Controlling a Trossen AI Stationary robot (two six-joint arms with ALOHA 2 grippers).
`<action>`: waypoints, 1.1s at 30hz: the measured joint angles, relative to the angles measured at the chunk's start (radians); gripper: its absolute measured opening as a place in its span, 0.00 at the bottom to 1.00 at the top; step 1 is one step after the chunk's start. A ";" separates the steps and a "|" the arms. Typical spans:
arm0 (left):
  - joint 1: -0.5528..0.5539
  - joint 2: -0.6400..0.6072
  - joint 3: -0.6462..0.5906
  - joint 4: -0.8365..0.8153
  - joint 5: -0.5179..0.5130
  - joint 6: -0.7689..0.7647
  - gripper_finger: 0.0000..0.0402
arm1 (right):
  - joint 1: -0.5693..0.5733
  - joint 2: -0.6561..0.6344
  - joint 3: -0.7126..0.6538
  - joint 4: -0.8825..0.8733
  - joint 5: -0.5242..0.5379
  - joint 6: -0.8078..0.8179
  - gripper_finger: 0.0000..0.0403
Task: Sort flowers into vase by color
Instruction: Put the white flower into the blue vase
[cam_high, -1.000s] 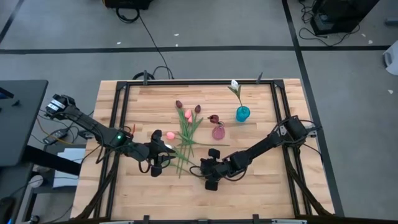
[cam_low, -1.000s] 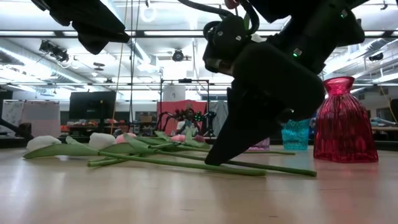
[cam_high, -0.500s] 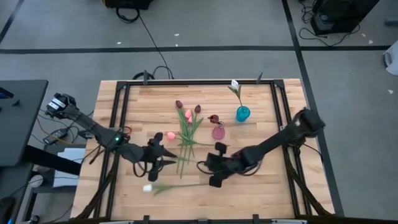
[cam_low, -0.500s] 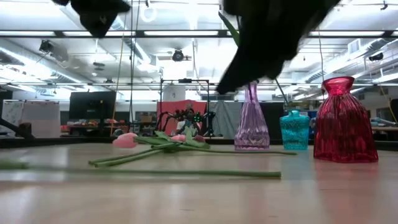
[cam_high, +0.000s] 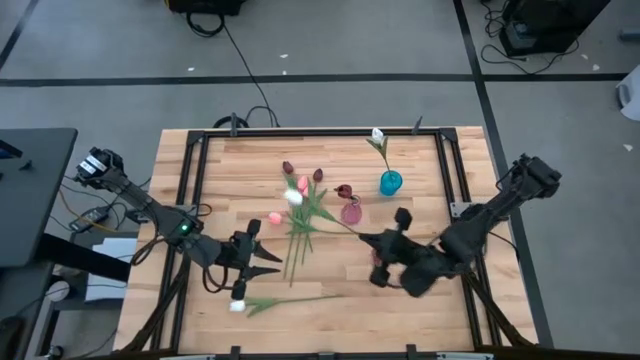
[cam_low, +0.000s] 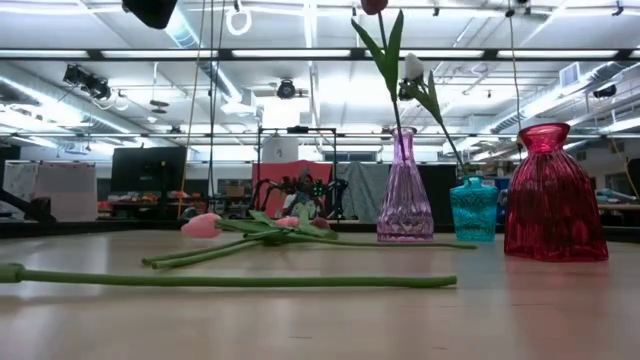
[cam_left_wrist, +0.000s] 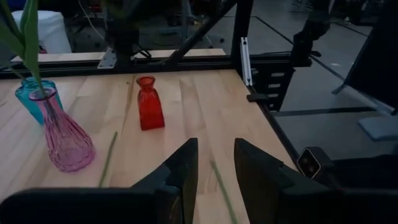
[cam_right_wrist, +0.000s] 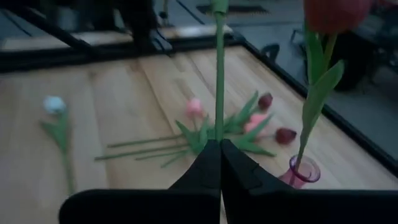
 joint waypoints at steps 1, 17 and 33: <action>0.000 0.000 0.000 0.000 -0.002 0.000 0.27 | 0.015 -0.012 0.000 -0.001 0.014 -0.008 0.01; 0.001 0.001 0.000 -0.003 -0.064 -0.027 0.27 | 0.125 -0.330 -0.275 -0.301 0.428 0.315 0.01; 0.091 0.005 0.000 -0.002 -0.087 -0.050 0.27 | 0.084 -0.597 -0.808 0.042 0.434 0.376 0.01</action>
